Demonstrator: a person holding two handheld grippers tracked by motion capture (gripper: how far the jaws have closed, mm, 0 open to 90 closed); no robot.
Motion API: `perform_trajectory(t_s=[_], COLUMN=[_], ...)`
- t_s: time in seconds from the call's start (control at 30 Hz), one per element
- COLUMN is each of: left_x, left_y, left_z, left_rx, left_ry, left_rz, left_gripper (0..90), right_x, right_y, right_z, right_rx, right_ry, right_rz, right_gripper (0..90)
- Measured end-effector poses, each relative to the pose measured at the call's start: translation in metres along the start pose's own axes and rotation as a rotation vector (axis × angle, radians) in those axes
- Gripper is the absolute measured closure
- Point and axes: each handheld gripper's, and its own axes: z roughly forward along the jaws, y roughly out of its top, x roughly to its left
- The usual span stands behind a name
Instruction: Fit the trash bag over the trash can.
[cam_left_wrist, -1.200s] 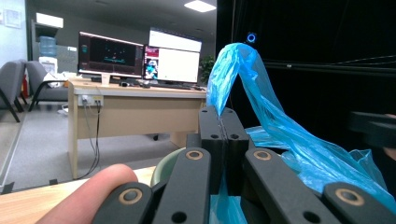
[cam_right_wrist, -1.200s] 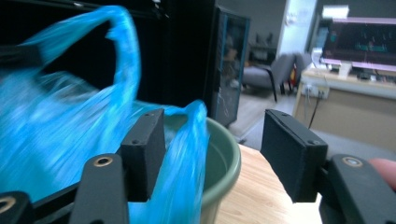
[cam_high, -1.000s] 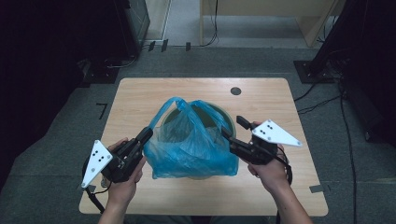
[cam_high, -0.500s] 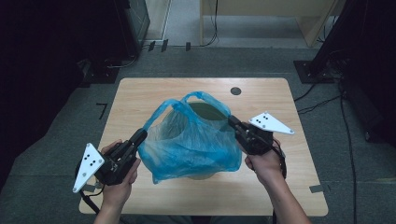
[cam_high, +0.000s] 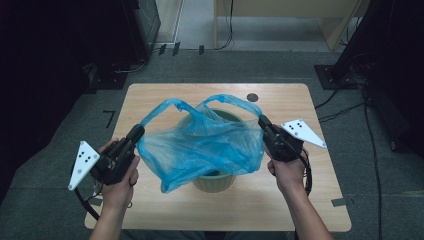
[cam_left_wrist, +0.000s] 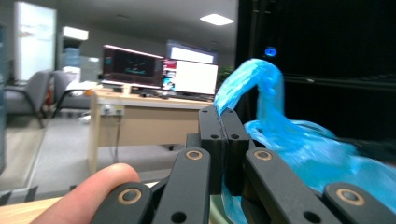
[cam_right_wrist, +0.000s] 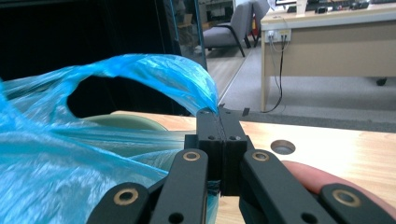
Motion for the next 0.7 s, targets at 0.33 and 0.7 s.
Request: perform_trajectory(t_s=[0.33, 0.7], left_x=[-0.003, -0.017], left_y=[0.021, 0.021], left_z=[0.009, 0.023], left_rx=[0.098, 0.225], left_ry=[-0.072, -0.102], left_rz=[-0.02, 0.036], left_gripper=[36.4, 41.0], right_x=[0.022, 0.029], right_y=[0.002, -0.001], right_z=[-0.017, -0.024], right_rx=[-0.1, -0.102], right_ry=[0.015, 0.03], right_rz=[-0.095, -0.106], right_gripper=[90.0, 90.0])
